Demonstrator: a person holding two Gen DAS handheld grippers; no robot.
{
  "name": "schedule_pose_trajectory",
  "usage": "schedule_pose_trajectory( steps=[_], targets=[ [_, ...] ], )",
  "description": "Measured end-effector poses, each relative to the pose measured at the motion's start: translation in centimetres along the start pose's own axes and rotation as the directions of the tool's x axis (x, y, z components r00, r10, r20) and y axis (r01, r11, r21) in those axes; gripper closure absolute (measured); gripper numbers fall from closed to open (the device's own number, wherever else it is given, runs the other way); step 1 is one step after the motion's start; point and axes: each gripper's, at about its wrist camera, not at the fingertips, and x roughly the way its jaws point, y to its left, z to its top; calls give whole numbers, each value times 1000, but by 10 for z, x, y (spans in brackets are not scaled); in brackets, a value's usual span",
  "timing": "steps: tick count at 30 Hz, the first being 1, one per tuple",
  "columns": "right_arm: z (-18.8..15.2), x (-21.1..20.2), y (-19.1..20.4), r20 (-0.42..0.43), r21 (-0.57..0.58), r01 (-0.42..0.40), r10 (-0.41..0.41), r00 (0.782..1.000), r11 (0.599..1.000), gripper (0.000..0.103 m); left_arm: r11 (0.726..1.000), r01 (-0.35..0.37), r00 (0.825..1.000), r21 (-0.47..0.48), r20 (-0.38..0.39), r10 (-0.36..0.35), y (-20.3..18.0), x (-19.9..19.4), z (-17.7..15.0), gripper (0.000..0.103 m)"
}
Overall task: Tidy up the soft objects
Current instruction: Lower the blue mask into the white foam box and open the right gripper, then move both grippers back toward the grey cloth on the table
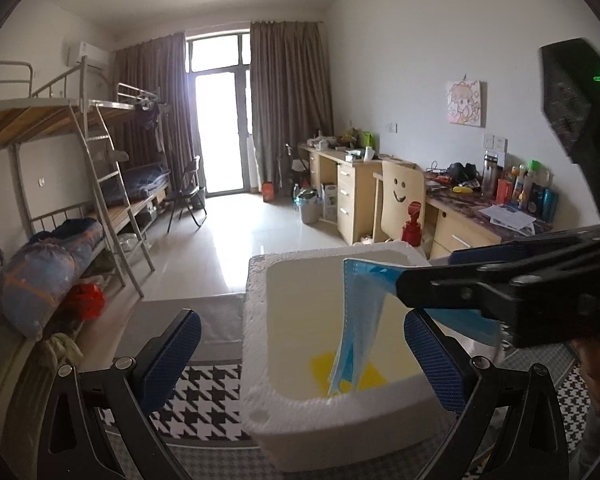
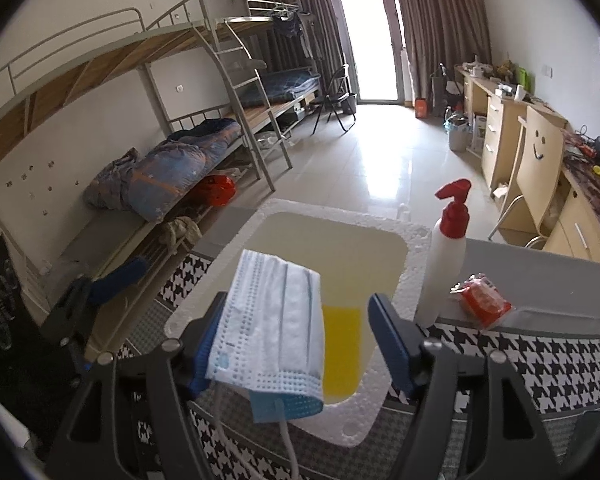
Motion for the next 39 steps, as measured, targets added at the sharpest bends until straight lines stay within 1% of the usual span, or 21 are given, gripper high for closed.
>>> schedule_pose_trajectory(
  steps=[2, 5, 7, 9, 11, 13, 15, 29, 34, 39],
  targets=[
    [0, -2, -3, 10, 10, -9, 9, 1000, 1000, 28, 1000, -22, 1000, 4, -9, 23, -1, 7, 2, 1],
    [0, -1, -4, 4, 17, -40, 40, 999, 999, 27, 999, -36, 999, 7, -36, 36, -2, 16, 4, 1],
    [1, 0, -3, -1, 2, -44, 44, 999, 999, 27, 999, -49, 998, -3, -39, 49, 1, 20, 7, 1],
    [0, 0, -2, -2, -14, -45, 45, 999, 999, 26, 998, -62, 997, -6, -38, 62, 4, 22, 9, 1],
    [0, -5, -7, 20, -5, -32, 32, 999, 999, 27, 997, -71, 997, -13, -36, 71, 8, 21, 9, 1],
    [1, -8, -10, 31, 8, -19, 19, 999, 1000, 26, 997, -68, 997, -31, -32, 67, 12, 18, 10, 1],
    [2, -9, -13, 33, 11, -10, 10, 999, 1000, 26, 997, -69, 997, -29, -31, 68, 10, 19, 13, 1],
    [-7, -29, -6, 82, -30, 44, -41, 996, 999, 26, 997, -71, 997, -42, 3, 71, 8, -6, 15, 1],
    [-13, -41, -5, 111, -28, 61, -57, 992, 998, 21, 996, -68, 997, -52, 21, 69, 8, -20, 12, 1],
    [-18, -51, -5, 132, -25, 71, -67, 989, 997, 20, 997, -65, 997, -47, 41, 67, 3, -33, 11, 1]
  ],
)
